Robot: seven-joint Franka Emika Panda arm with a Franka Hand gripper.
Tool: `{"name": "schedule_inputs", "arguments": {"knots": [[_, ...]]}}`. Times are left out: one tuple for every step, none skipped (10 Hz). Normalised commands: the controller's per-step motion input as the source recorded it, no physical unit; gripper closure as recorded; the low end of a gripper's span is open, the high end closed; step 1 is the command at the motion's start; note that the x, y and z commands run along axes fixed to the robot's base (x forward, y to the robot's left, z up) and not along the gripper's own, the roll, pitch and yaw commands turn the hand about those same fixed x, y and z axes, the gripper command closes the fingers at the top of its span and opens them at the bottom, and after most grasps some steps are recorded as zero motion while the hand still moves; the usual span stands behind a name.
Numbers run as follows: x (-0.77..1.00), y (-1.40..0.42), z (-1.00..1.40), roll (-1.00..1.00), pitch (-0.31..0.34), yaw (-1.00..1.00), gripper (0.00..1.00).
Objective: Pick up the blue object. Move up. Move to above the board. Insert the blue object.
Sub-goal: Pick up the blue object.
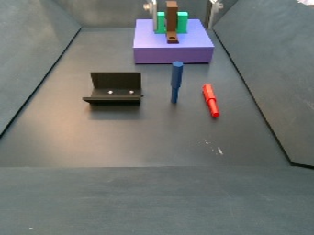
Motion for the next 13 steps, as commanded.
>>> {"name": "schedule_inputs", "arguments": {"knots": [[0.0, 0.0, -0.02, 0.0, 0.0, 0.0, 0.0], [0.09, 0.0, -0.27, -0.05, 0.0, -0.01, 0.0], [0.23, -0.25, -0.47, 0.0, 0.0, -0.01, 0.0], [0.3, -0.2, -0.57, 0.0, 0.0, 0.0, 0.0], [0.29, -0.19, -0.63, 0.02, 0.0, -0.01, 0.0], [0.31, -0.14, -0.58, 0.0, 0.0, -0.01, 0.0], [0.28, -0.05, -0.51, 0.0, 0.003, -0.03, 0.0], [0.17, 0.0, -0.42, 0.0, 0.017, -0.06, 0.0], [0.05, 0.0, -0.37, 0.0, 0.023, -0.12, 0.0], [0.0, 0.0, -0.29, -0.01, 0.024, -0.18, 0.0], [-0.08, 0.0, -0.2, 0.0, 0.011, -0.23, 0.0], [-0.07, 0.0, -0.23, 0.0, 0.0, -0.2, 0.0], [-0.02, -0.08, -0.28, 0.0, 0.0, -0.11, 0.0]]}}
